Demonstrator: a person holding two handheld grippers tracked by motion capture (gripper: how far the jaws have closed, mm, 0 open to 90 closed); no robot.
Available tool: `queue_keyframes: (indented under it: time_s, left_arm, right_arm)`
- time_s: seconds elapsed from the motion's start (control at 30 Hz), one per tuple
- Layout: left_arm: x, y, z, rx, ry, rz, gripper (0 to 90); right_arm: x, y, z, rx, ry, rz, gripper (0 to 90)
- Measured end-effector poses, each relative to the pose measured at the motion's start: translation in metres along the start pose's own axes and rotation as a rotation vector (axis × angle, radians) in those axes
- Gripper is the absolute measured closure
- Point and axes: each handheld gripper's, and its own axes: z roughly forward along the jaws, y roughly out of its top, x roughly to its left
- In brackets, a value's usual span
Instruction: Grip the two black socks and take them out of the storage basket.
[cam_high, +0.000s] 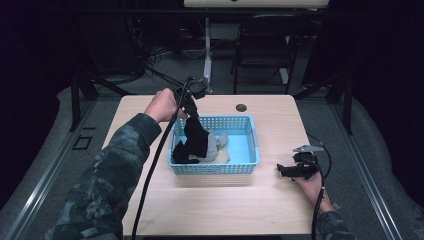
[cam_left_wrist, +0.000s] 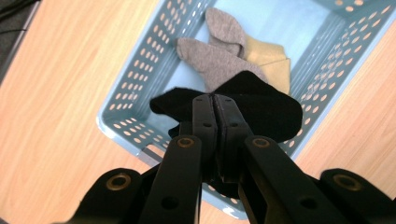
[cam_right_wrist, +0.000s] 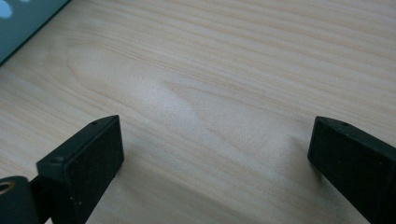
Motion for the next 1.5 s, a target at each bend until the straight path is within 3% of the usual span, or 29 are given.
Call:
queue_keyframes:
  time_s: [0.3,0.87,1.2,1.5]
  left_arm:
    - [0.005,0.002,-0.026,-0.037,0.019,-0.006,88.0]
    - [0.015,-0.003,-0.061,-0.073,0.062,-0.028,88.1]
    - [0.028,-0.022,-0.092,-0.106,0.109,-0.073,88.1]
    - [0.047,-0.056,-0.122,-0.116,0.16,-0.14,88.0]
  right_arm:
    - [0.0,0.0,0.0,0.0,0.007,0.0,2.8]
    - [0.0,0.0,0.0,-0.002,0.005,0.002,2.8]
    - [0.0,0.0,0.0,-0.002,0.006,0.001,2.8]
    - [0.0,0.0,0.0,0.0,0.007,0.0,2.9]
